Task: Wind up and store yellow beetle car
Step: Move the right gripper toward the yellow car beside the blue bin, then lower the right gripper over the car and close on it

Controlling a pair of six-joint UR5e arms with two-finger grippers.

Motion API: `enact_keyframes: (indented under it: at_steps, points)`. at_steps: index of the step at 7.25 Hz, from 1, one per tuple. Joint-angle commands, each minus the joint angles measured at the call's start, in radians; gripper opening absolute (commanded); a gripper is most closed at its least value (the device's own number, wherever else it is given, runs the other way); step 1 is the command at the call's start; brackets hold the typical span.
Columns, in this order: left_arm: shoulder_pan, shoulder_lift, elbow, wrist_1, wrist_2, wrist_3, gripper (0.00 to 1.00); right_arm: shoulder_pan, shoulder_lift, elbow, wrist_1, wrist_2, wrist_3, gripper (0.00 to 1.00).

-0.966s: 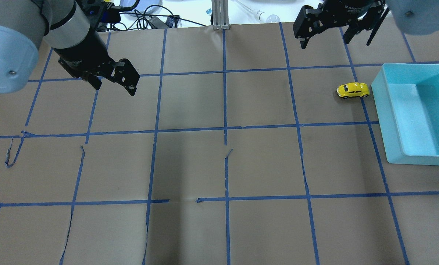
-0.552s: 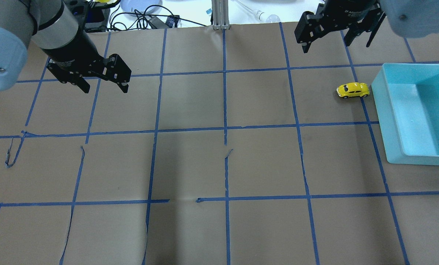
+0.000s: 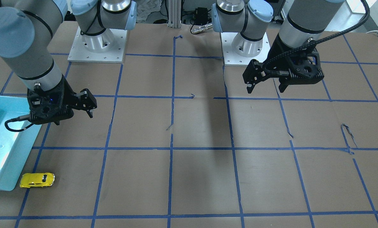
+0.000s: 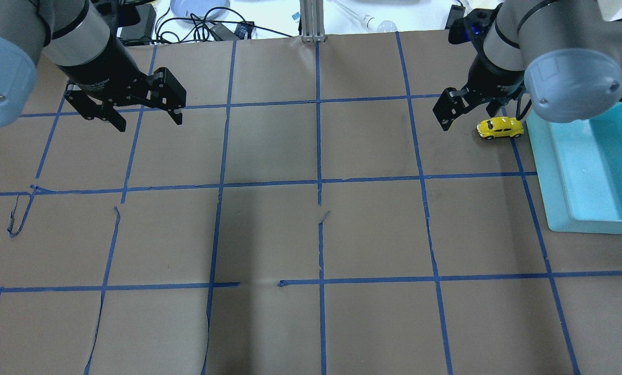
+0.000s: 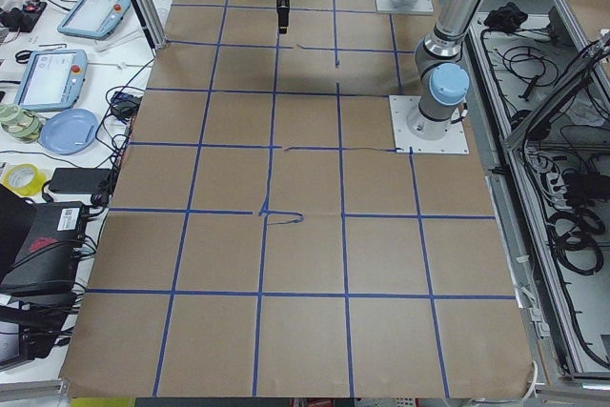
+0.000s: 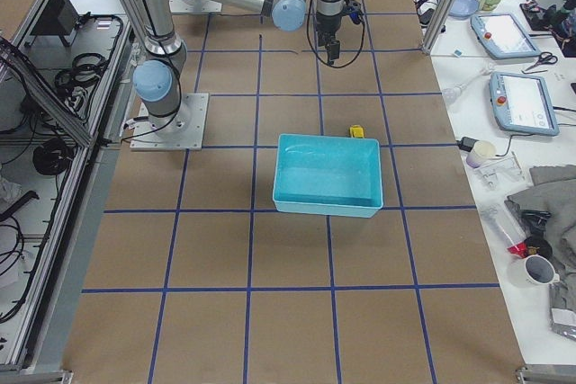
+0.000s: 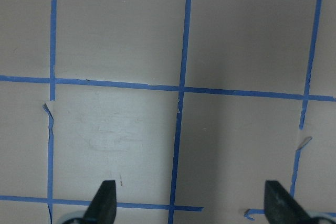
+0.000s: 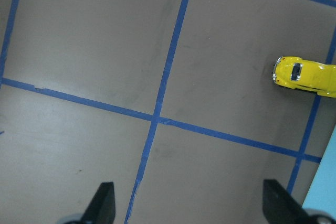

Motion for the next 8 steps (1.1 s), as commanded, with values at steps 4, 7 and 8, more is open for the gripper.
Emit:
enact_keyframes:
  at_steps: [4,7,8]
  points:
    - [-0.005,0.007,-0.007,-0.002,-0.002,-0.005,1.00,-0.012,0.164,0.025,-0.132,0.054,-0.565,1.00]
    - [-0.012,0.007,-0.008,-0.002,-0.004,0.001,1.00,-0.108,0.214,0.019,-0.171,0.041,-1.075,1.00]
    - [-0.012,0.001,-0.007,0.001,-0.004,0.001,1.00,-0.131,0.228,0.011,-0.253,0.035,-1.188,1.00]
